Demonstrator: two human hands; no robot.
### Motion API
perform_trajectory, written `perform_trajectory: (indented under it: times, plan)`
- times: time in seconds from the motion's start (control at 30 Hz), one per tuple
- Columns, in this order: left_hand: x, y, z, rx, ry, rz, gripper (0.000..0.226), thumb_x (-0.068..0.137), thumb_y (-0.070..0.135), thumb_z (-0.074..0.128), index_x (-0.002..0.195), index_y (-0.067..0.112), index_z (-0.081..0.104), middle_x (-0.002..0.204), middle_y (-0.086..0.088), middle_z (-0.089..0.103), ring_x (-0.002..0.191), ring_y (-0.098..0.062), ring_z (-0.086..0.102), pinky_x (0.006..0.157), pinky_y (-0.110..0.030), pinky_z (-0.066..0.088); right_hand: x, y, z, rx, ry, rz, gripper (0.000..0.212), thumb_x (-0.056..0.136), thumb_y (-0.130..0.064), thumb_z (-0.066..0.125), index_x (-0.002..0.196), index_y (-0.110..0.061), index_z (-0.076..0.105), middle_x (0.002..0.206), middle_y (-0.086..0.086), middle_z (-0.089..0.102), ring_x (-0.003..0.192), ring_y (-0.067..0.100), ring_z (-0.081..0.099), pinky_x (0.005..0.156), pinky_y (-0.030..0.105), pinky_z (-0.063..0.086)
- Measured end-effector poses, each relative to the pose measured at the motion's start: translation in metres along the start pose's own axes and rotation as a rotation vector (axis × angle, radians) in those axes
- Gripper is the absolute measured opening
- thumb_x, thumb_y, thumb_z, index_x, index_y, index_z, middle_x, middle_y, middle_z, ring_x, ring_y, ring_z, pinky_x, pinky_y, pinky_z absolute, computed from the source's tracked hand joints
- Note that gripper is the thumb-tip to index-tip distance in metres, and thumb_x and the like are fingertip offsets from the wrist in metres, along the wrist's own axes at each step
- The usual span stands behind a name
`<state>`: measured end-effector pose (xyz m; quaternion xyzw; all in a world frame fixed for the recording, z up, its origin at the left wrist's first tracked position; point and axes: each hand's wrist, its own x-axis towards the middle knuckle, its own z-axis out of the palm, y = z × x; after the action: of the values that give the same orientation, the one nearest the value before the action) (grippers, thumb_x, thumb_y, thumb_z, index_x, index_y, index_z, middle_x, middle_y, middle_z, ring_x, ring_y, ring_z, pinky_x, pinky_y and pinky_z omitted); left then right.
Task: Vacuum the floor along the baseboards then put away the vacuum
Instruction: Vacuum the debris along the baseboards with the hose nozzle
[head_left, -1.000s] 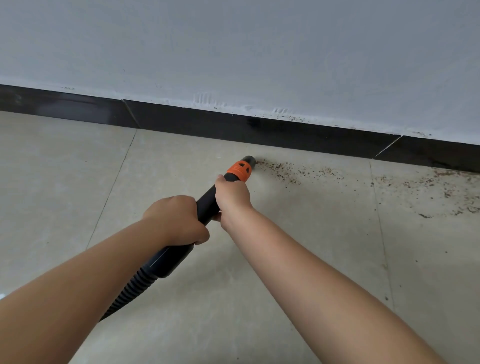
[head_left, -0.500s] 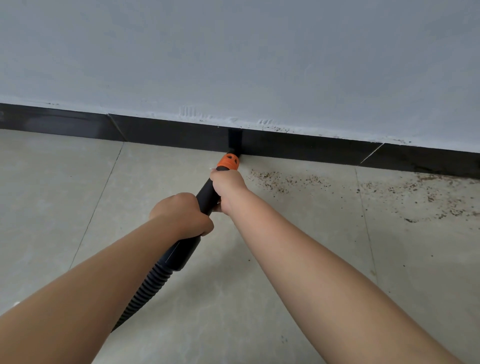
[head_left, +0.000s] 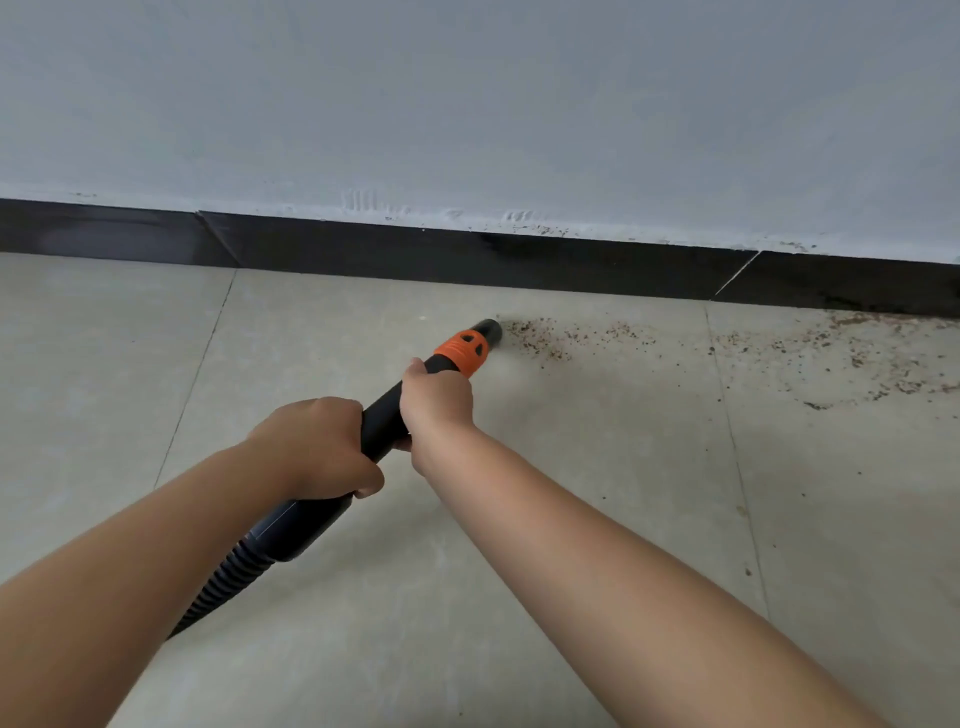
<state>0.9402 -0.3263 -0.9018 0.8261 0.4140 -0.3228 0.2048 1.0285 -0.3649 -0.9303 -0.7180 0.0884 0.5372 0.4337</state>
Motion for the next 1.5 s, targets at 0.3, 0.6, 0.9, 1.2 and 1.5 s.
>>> perform_trajectory:
  times: [0.3,0.6,0.9,1.2,1.5]
  plan:
    - [0.008,0.01,0.003,0.017,0.055,0.036,0.021,0.069,0.028,0.065,0.072,0.021,0.045,0.072,0.004,0.057,0.07,-0.017,0.056,0.056,-0.022,0.04,-0.005,-0.007,-0.015,0.082,-0.004,0.007,0.041,0.098,-0.028,0.046,0.132,-0.007,0.037,0.106,0.007,0.047,0.092,0.025,0.045,0.087,0.045,0.052]
    - [0.002,-0.007,0.02,-0.294,0.284,-0.039,0.038,0.074,0.034,0.068,0.098,0.018,0.043,0.076,0.002,0.056,0.065,-0.016,0.055,0.055,-0.025,0.041,0.009,-0.028,-0.011,0.085,0.04,-0.018,0.037,0.095,-0.026,0.052,0.125,-0.006,0.043,0.104,0.011,0.048,0.108,0.033,0.053,0.089,0.049,0.051]
    - [-0.005,-0.022,0.022,-0.213,0.346,-0.005,0.039,0.071,0.028,0.068,0.1,0.015,0.046,0.075,0.003,0.053,0.07,-0.018,0.056,0.058,-0.028,0.044,0.016,-0.014,-0.01,0.346,-0.038,0.0,0.056,0.087,-0.03,0.063,0.133,-0.009,0.039,0.122,0.01,0.054,0.105,0.028,0.059,0.079,0.039,0.053]
    - [-0.006,-0.02,0.029,-0.055,0.186,-0.029,0.039,0.069,0.031,0.068,0.098,0.016,0.047,0.076,0.005,0.054,0.066,-0.013,0.053,0.05,-0.022,0.037,-0.001,-0.007,0.002,0.172,0.163,0.004,0.056,0.085,-0.01,0.06,0.134,-0.005,0.033,0.121,0.011,0.055,0.107,0.028,0.056,0.075,0.03,0.039]
    - [-0.027,-0.042,0.029,0.027,0.057,0.107,0.035,0.065,0.037,0.069,0.09,0.026,0.046,0.072,0.012,0.056,0.068,-0.006,0.055,0.057,-0.019,0.043,-0.016,0.013,0.009,0.122,0.145,0.034,0.054,0.086,-0.008,0.057,0.132,-0.004,0.031,0.102,0.008,0.052,0.089,0.025,0.052,0.075,0.031,0.04]
